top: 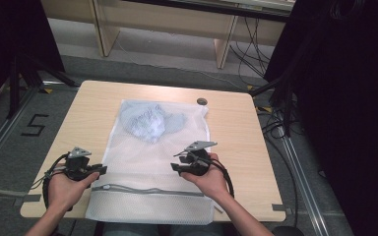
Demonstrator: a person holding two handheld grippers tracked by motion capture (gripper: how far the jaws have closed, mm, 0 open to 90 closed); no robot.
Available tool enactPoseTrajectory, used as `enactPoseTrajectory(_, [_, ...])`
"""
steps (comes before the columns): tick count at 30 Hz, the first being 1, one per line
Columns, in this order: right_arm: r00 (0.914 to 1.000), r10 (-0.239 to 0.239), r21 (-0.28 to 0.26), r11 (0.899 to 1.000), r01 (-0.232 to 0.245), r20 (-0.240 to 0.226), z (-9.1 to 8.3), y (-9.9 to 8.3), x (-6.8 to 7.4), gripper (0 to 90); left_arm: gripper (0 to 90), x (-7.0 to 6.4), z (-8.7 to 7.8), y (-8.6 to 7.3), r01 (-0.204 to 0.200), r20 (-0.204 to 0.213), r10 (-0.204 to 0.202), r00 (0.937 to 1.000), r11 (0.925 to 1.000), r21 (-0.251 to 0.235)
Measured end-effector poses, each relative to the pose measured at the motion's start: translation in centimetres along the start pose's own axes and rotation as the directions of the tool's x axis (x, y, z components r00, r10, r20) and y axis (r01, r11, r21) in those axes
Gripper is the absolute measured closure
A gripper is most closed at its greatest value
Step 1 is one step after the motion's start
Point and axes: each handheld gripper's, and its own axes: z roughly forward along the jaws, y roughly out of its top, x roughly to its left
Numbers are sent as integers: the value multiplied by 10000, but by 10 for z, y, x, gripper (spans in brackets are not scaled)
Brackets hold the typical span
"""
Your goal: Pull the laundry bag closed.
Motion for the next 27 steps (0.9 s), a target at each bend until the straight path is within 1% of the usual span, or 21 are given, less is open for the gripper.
enactPoseTrajectory(1, [10000,-49,19,10000,49,6,3,2,5,572,778,0,1,-1,56,-77,-56,10000,10000,81])
enactPoseTrajectory(3, [9990,-417,267,9988,422,-183,7,7,12,589,814,1,2,-2,26,-148,-23,9999,9997,223])
enactPoseTrajectory(4, [9987,-485,-94,9988,484,-170,13,7,15,599,833,2,3,-3,153,-164,-148,9998,9992,363])
enactPoseTrajectory(5, [9984,-488,359,9981,498,-279,13,11,19,609,849,2,3,-4,195,-145,-189,9997,9991,389])
enactPoseTrajectory(8, [9972,-587,69,9982,590,-453,23,14,28,626,888,4,3,-3,290,-141,-283,9995,9983,498])
enactPoseTrajectory(9, [9972,-587,69,9982,590,-453,23,14,28,626,892,4,3,-3,290,-141,-283,9995,9983,498])
enactPoseTrajectory(10, [9965,-681,177,9975,690,-492,27,17,33,620,893,4,3,-3,299,-112,-293,9995,9982,519])
enactPoseTrajectory(11, [9965,-541,484,9972,573,-641,27,19,36,612,893,3,4,-4,374,-129,-368,9992,9981,495])
enactPoseTrajectory(12, [9963,-380,178,9991,395,-771,32,19,39,605,892,3,4,-4,374,-129,-368,9992,9981,495])
enactPoseTrajectory(13, [9963,-380,178,9991,395,-771,32,19,39,605,892,3,5,-4,378,-126,-372,9992,9979,522])
enactPoseTrajectory(14, [9955,-291,369,9988,325,-897,35,22,43,601,892,4,6,-4,412,-137,-405,9991,9977,534])
enactPoseTrajectory(15, [9951,-467,465,9976,509,-874,36,25,45,601,892,4,6,-4,412,-137,-405,9991,9977,534])
enactPoseTrajectory(16, [9951,-213,322,9992,246,-962,38,25,48,601,892,5,7,-4,417,-147,-409,9991,9974,594])
enactPoseTrajectory(17, [9951,-213,322,9992,246,-962,38,25,48,601,893,5,7,-4,417,-147,-409,9991,9974,594])
enactPoseTrajectory(18, [9931,-429,533,9974,489,-1094,40,28,52,603,894,4,8,-5,478,-93,-473,9988,9966,674])
enactPoseTrajectory(21, [9916,-409,623,9969,488,-1229,44,29,59,602,895,3,9,-5,478,-157,-468,9988,9962,722])
enactPoseTrajectory(22, [9896,-286,566,9977,369,-1407,50,30,66,600,895,2,9,-6,607,-202,-593,9980,9947,828])
enactPoseTrajectory(23, [9886,-322,700,9966,429,-1471,52,31,69,599,895,2,10,-6,688,-242,-669,9975,9938,878])
enactPoseTrajectory(25, [9872,-250,671,9971,360,-1576,55,31,73,598,895,2,11,-7,729,-345,-704,9969,9943,783])
enactPoseTrajectory(26, [9845,-225,645,9973,342,-1736,60,31,80,599,895,2,9,-7,932,-346,-901,9953,9903,1033])
enactPoseTrajectory(27, [9828,-293,764,9961,439,-1824,62,32,83,600,895,2,8,-7,876,-419,-834,9956,9900,1106])
